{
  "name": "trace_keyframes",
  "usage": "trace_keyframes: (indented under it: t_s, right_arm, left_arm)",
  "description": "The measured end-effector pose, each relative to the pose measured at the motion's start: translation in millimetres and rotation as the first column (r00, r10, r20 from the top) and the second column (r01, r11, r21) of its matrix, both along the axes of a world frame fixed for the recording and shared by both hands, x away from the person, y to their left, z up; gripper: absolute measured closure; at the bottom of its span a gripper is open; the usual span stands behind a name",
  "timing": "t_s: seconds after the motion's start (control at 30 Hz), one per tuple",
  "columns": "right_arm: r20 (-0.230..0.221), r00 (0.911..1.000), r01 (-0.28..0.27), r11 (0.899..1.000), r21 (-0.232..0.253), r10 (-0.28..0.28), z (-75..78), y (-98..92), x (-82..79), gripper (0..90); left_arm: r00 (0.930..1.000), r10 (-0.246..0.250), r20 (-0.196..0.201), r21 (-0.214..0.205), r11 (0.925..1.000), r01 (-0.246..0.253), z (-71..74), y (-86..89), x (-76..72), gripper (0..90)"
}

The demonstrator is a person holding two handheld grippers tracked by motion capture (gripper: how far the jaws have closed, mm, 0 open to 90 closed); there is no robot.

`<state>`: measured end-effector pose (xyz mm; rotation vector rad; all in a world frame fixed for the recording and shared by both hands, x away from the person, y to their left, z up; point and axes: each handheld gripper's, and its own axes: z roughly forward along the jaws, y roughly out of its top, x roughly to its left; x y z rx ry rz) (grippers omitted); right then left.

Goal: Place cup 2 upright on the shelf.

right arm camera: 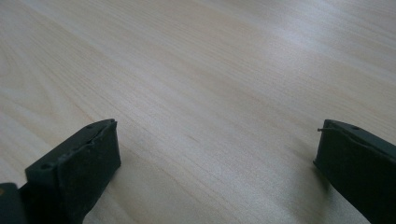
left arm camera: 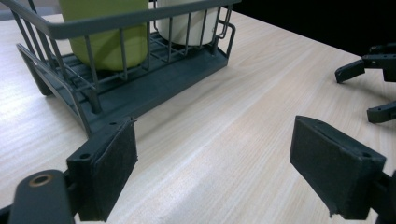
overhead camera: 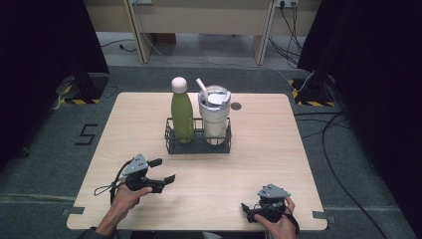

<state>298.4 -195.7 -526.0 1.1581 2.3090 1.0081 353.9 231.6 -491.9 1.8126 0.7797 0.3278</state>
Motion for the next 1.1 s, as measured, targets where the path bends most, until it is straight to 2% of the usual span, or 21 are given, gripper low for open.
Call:
trace_keyframes:
  t_s: [0.57, 1.1]
  right_arm:
    - [0.000, 1.0000, 0.000, 1.000, 0.000, 0.000, 0.0, 0.0, -0.1, 0.4]
    - [0.001, 1.0000, 0.001, 1.000, -0.001, -0.001, 0.0, 0.0, -0.1, 0.4]
  left_arm:
    - [0.9993, -0.028, -0.026, 0.037, 0.9989, 0.029, -14.8, -2.7, -14.0, 14.7]
    - [0.9973, -0.047, -0.057, 0.098, 0.9938, 0.052, -25.3, -1.4, -22.5, 14.7]
